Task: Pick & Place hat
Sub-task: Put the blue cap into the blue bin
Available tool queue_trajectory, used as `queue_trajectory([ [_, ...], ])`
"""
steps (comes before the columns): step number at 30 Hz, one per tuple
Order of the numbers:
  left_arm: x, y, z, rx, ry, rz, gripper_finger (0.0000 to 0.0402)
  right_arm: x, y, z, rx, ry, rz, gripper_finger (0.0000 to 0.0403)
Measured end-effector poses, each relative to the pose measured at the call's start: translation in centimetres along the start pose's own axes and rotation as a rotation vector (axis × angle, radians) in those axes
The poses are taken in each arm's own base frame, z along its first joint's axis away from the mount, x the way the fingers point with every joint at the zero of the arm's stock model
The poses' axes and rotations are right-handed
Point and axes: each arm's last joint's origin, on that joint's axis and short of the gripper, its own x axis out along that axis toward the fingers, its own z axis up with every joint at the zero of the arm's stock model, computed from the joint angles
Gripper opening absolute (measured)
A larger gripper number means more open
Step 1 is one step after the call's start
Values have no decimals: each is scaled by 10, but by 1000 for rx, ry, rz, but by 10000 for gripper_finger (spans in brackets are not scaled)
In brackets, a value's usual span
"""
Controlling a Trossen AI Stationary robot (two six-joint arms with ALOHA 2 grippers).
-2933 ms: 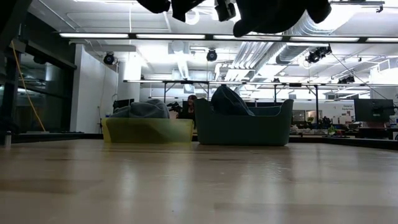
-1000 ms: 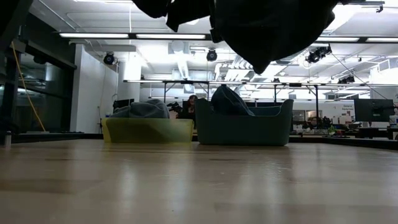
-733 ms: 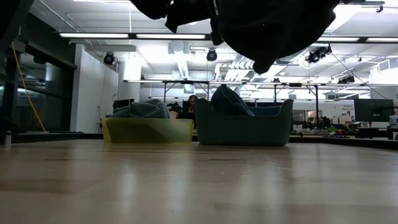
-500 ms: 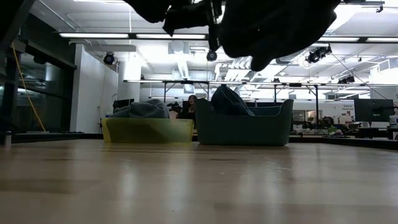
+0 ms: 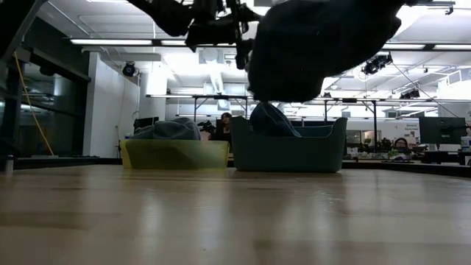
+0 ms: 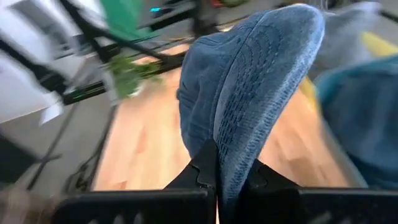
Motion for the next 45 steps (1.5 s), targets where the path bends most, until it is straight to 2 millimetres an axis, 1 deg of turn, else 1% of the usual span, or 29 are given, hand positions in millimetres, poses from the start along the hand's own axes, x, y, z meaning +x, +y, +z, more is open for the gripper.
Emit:
queue_trajectory([
  [5,-17,8,10,24,-24,-6,208,0,-5,0,65,-32,-158,4],
  [10,-32,14,19,56,-37,-29,209,-1,-11,4,145,-103,-254,4],
  [13,-38,17,21,57,-32,-31,209,-3,-16,8,199,-163,-310,4],
  [19,-40,17,21,100,-3,-72,209,-5,-29,15,351,-260,-389,4],
  [23,-40,15,20,125,21,-109,209,-1,-42,17,453,-266,-426,4],
  [29,-40,13,20,142,51,-161,209,10,-56,29,521,-332,-397,4],
  [34,-40,12,20,150,62,-180,209,11,-69,30,570,-326,-421,4],
  [37,-40,11,21,156,69,-201,209,6,-70,34,566,-358,-390,4],
  [40,-40,10,21,158,72,-206,209,-8,-65,44,563,-370,-409,4],
  [45,-40,10,20,156,87,-224,209,-37,-52,57,578,-278,-551,4],
])
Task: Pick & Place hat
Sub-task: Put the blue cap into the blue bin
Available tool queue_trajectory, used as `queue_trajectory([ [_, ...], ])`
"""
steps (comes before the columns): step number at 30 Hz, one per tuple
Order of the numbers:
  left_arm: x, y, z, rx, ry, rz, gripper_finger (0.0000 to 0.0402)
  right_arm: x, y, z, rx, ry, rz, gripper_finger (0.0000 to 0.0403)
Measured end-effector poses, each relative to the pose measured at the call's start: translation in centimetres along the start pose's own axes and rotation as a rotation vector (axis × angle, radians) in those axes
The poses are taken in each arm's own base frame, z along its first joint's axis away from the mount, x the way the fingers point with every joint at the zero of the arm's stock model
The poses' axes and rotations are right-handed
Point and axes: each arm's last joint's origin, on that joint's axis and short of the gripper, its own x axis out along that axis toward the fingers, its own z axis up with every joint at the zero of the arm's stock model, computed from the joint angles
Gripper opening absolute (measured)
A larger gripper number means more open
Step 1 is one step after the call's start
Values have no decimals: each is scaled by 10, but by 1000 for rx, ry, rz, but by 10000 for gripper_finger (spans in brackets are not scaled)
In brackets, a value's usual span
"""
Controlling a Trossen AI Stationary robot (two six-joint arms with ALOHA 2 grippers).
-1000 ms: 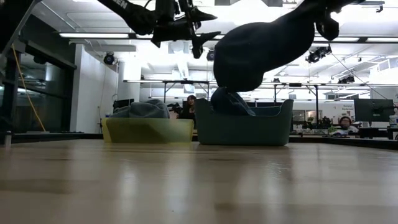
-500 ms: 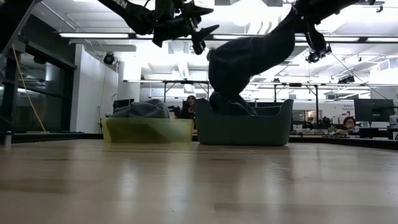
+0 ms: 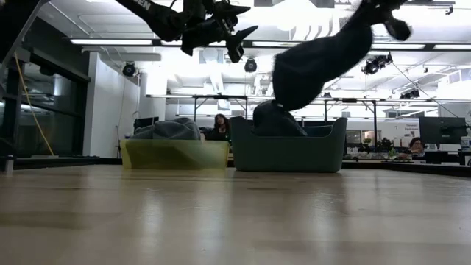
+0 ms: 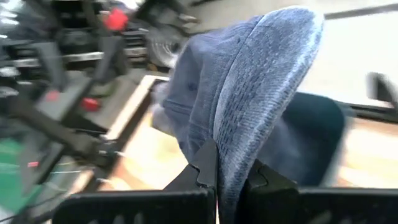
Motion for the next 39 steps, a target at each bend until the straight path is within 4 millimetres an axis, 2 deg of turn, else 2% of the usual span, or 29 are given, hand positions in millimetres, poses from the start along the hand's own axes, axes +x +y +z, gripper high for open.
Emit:
queue_trajectory([
  [5,0,0,0,-1,2,-3,209,-19,5,11,-23,7,-99,4],
  [10,0,0,0,-1,2,-2,209,-12,5,12,-23,17,-127,4],
  [17,0,0,0,-1,1,0,209,32,-7,-2,-18,157,-198,4],
  [24,0,0,0,-5,1,-1,209,86,-7,-5,-16,192,-108,4],
  [31,0,0,0,-28,3,-3,209,131,-9,-9,-7,255,-47,4],
  [34,0,-1,-1,-29,15,-20,209,143,-6,-7,-3,235,22,4],
  [39,0,-1,-1,-29,17,-23,209,144,-4,0,19,204,86,4],
])
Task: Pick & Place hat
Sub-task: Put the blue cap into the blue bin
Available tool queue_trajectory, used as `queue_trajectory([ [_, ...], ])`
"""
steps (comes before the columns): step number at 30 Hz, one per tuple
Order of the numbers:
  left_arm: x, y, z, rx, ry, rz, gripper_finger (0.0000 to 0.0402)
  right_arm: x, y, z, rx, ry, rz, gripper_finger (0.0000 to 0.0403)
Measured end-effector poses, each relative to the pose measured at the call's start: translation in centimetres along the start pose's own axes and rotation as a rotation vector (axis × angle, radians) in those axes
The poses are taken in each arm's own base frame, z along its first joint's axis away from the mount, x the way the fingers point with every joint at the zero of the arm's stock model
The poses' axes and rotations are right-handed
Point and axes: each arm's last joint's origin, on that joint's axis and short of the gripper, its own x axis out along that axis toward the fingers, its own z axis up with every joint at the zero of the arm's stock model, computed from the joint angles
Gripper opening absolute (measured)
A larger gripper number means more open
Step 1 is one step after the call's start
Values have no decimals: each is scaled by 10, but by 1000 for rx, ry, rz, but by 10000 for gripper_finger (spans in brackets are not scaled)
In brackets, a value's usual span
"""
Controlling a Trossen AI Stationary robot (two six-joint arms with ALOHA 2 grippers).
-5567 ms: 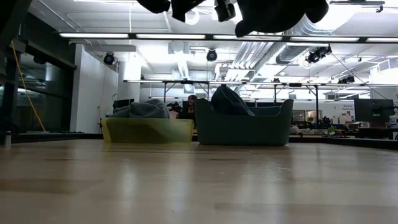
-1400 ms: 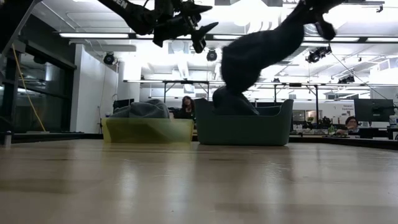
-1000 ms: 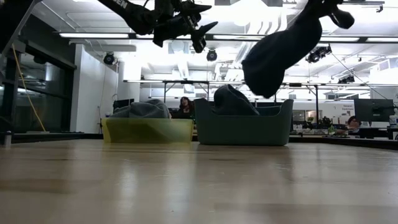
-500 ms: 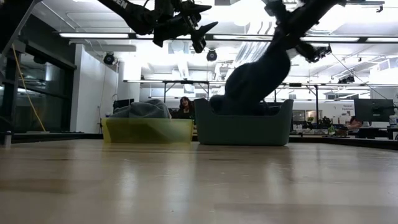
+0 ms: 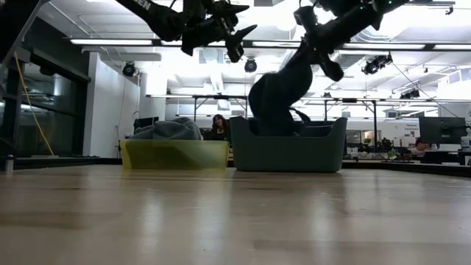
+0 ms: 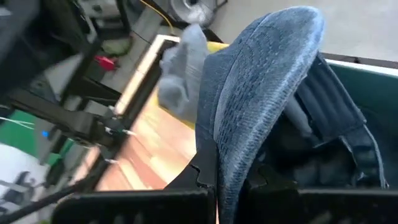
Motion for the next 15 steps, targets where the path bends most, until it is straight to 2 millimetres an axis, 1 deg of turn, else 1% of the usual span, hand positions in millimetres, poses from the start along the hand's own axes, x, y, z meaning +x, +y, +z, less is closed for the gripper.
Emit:
queue_trajectory([
  [8,0,0,0,0,0,1,209,-13,14,12,-3,-89,157,4],
  [11,0,0,0,0,0,0,209,-14,12,10,6,-69,142,4],
  [15,0,0,0,1,0,0,209,-12,5,3,18,-15,57,4],
])
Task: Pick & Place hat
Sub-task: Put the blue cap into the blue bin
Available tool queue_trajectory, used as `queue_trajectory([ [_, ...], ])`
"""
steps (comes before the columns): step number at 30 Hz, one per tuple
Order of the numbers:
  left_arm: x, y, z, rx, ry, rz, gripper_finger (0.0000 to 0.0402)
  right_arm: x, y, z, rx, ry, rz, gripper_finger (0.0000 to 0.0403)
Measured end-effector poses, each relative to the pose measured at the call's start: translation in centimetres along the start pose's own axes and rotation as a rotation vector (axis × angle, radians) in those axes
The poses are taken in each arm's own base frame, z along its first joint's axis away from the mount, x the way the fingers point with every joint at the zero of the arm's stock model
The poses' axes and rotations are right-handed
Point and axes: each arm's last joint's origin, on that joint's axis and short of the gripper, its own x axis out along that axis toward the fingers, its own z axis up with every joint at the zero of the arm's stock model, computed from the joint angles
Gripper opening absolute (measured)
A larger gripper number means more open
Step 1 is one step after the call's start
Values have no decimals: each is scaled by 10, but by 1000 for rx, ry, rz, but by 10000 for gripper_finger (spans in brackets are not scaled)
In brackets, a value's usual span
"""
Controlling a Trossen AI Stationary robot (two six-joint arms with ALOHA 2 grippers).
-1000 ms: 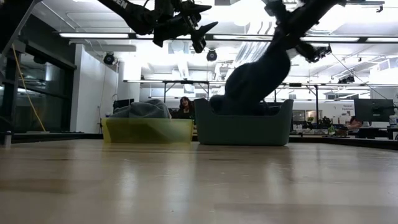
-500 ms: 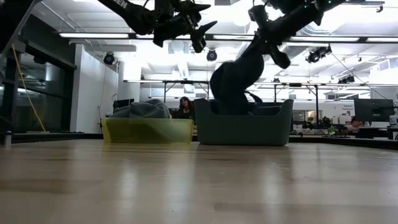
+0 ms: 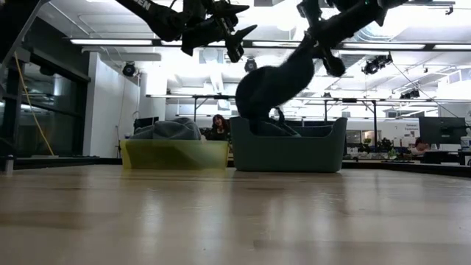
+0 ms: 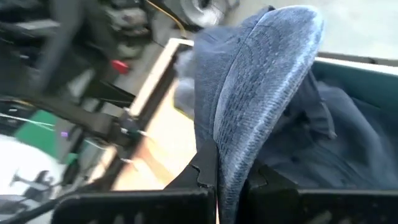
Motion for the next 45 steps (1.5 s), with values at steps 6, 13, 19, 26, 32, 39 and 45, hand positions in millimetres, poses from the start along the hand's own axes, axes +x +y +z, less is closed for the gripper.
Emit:
queue_trajectory([
  [6,0,0,0,1,0,0,209,0,-10,-8,31,46,-150,4],
  [13,0,0,0,1,-1,1,209,8,-18,-12,79,74,-215,4],
  [19,0,0,0,1,-1,1,209,33,-33,-17,107,136,-280,4],
  [26,0,0,0,-5,-1,1,209,50,-54,-15,145,156,-355,4],
  [32,0,0,0,-23,0,0,209,51,-67,-11,173,153,-409,4],
  [39,0,0,0,-24,0,0,209,47,-72,-9,187,166,-436,12],
  [45,0,0,0,-24,1,-1,209,46,-73,-10,190,167,-444,80],
])
